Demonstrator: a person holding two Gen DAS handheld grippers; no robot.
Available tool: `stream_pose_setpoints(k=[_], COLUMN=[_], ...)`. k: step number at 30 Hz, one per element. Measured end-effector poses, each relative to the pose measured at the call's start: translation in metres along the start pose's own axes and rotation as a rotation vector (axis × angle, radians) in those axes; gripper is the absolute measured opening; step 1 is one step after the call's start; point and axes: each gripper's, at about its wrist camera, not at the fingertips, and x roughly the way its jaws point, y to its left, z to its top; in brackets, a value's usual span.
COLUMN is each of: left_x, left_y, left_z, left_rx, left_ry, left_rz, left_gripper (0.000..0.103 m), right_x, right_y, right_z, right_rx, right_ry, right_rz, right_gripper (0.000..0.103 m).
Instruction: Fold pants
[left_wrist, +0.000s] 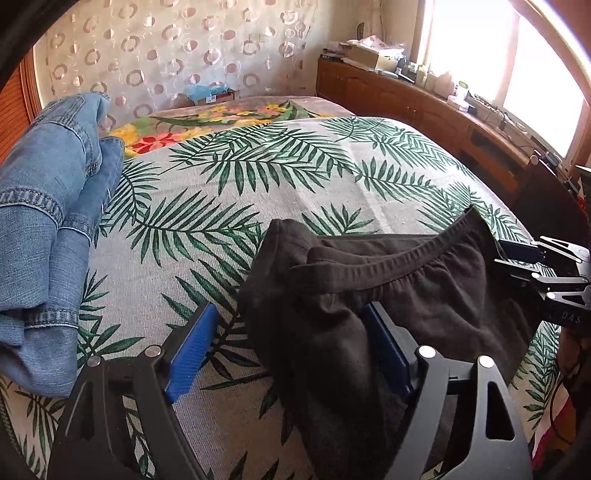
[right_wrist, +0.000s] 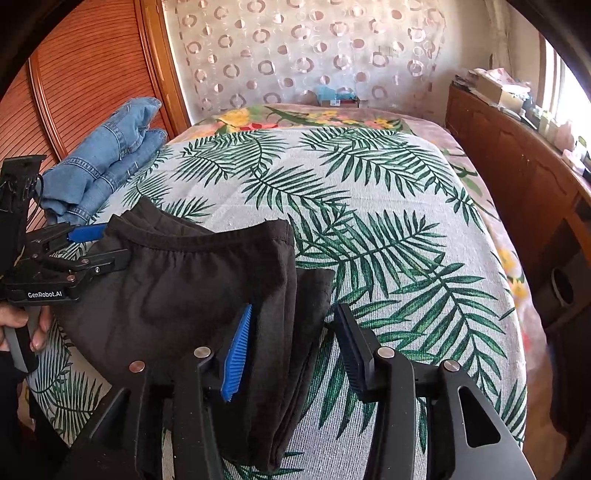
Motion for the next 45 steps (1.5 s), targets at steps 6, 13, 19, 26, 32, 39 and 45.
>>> stream_pose_setpoints(k=[6, 13, 19, 26, 32, 39, 45], left_x=[0.0, -0.001, -0.002, -0.007, 0.0, 0.0, -0.002], left_y=[-0.001, -0.001, 0.006, 0.016, 0.016, 0.019, 0.016], left_z=[-0.001, 0.0, 0.003, 0.016, 0.019, 0.015, 0.016], left_rx=[0.004, 0.013, 0.029, -0.005, -0.005, -0.026, -0.024], left_ry=[0.001, 0.002, 0.031, 0.023, 0.054, 0.066, 0.075], left_rz=[0.003, 0.0, -0.039, -0.1, -0.133, -0.154, -0.199], left_gripper=[0.082, 0.082, 0.082, 0.07, 0.058, 0.052, 0.032], right_x=[-0.001, -0.001, -0.002, -0.001, 0.0, 0.006, 0.009], right_y=[0.003, 0.001, -0.001, -0.002, 0.0, -0.005, -0.01], right_z=[-0.005, -0.005, -0.008, -0.007, -0.002, 0.01, 0.016], right_rx=[-0.019, -0.01, 0.008, 0.016, 0.011, 0.018, 0.039], right_ry=[-0.018, -0.025, -0.034, -0.032, -0.004, 0.034, 0.051], right_rz=[-0.01, 0.01, 0.033, 0.034, 0.028, 0.053, 0.065], right_gripper=[0.052, 0.055, 0.057, 0.057, 0.057, 0.057, 0.048])
